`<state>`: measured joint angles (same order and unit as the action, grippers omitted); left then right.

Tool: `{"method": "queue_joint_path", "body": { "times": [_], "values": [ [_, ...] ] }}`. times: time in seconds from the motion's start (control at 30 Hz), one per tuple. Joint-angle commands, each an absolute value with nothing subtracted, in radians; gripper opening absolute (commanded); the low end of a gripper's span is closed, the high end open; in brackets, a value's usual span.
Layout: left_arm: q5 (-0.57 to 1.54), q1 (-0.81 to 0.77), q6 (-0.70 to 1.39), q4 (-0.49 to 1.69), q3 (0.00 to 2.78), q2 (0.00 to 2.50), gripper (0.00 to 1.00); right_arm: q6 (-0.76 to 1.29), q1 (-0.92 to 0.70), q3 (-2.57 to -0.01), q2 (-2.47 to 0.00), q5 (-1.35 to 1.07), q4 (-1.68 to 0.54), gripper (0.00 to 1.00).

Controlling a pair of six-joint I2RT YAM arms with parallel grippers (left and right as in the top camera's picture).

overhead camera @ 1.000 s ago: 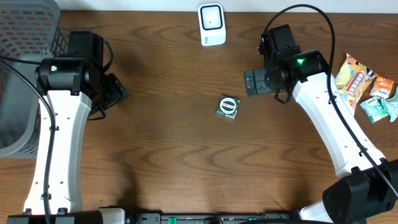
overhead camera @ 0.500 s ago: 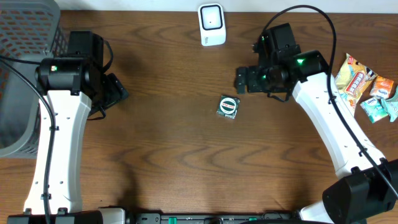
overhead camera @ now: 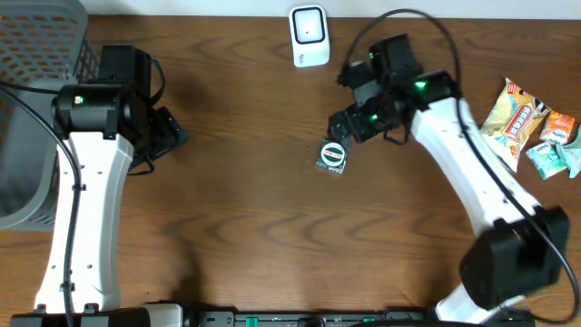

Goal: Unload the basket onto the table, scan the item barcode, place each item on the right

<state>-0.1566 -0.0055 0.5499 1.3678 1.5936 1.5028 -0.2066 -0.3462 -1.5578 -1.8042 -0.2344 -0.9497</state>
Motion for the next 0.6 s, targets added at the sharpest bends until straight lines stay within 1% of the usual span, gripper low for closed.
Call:
{"method": "queue_joint_path", "body": {
  "times": [0.0,0.2,0.33,0.43,0.57],
  "values": [
    [-0.166,-0.002,0.556,1.372,1.594,1.503,0.98,-0.455,-0.391,-1.555,-1.892,-0.235,-0.913,0.93],
    [-0.166,-0.002,0.555,1.372,1.594,1.503,0.98,-0.548,-0.429,-1.555,-2.0,-0.219,-0.871,0.95],
    [-0.166,-0.002,0.556,1.372,1.594,1.503,0.98,-0.548,-0.448,-1.555,-2.072,-0.109,-0.881,0.94],
    [-0.166,-0.002,0.556,1.372,1.594,1.503,0.98,-0.548,-0.455,-1.555,-2.107,-0.085,-0.888,0.92],
    [-0.166,-0.002,0.556,1.372,1.593,1.503,0.98,-0.548,-0.456,-1.555,-2.146,-0.08,-0.894,0.86]
  ]
}}
